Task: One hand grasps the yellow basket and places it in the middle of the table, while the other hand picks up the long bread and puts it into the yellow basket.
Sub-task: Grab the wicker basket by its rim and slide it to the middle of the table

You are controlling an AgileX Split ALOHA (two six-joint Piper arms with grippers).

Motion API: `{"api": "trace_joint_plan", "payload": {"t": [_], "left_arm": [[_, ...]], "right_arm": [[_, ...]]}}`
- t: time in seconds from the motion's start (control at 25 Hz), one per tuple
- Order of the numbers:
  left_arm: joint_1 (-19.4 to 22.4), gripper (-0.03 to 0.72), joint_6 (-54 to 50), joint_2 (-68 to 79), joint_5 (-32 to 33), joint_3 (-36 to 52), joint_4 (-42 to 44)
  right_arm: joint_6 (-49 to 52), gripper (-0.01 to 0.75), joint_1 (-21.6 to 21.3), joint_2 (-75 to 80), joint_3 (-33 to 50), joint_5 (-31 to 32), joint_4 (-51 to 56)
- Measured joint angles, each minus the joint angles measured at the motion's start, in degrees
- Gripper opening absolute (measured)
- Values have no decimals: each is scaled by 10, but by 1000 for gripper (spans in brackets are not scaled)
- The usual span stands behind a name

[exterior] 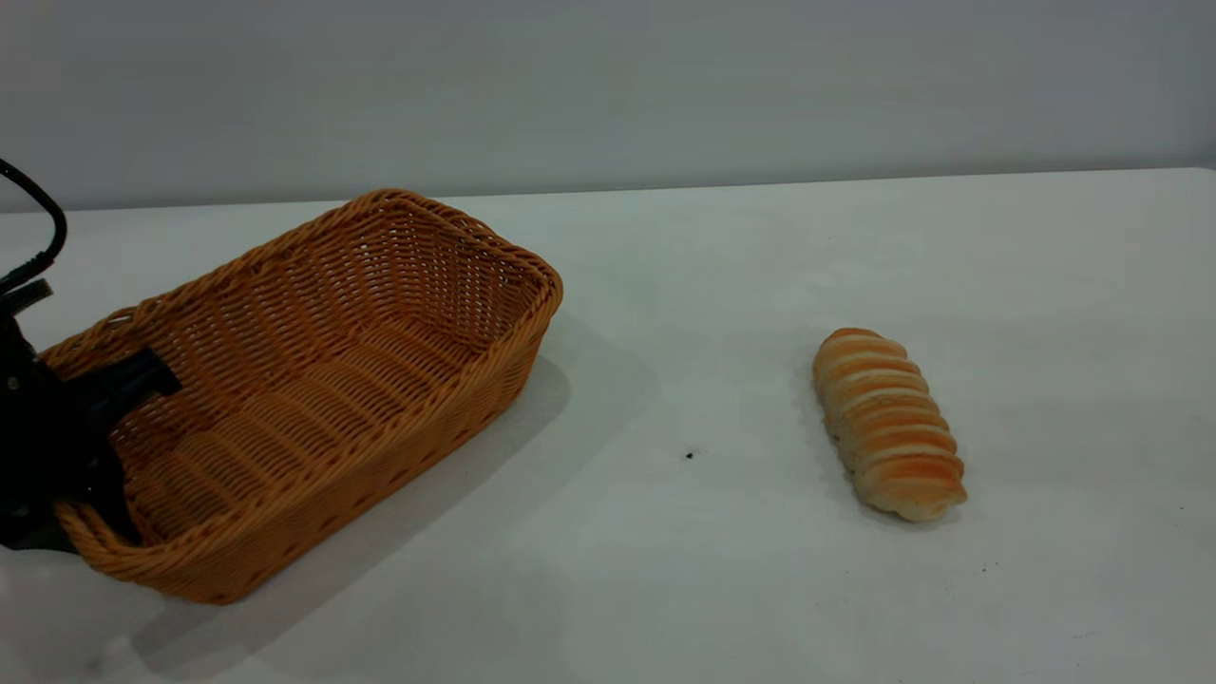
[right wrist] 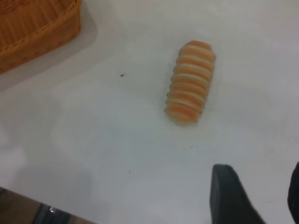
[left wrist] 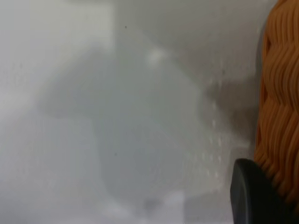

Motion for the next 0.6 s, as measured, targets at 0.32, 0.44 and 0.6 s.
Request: {"api": "trace_joint_plan", "payload": {"t": [0.32, 0.44, 0.6], "left_arm": [[1, 108, 159, 31, 55, -73, -13], [1, 109, 249, 61, 116, -141, -15], [-2, 109, 373, 106, 213, -239, -17]], "right_arm": [[0, 353, 0, 0, 0, 0, 0], [0, 353, 0, 0, 0, 1, 0], [0, 353, 0, 0, 0, 1, 0]]}}
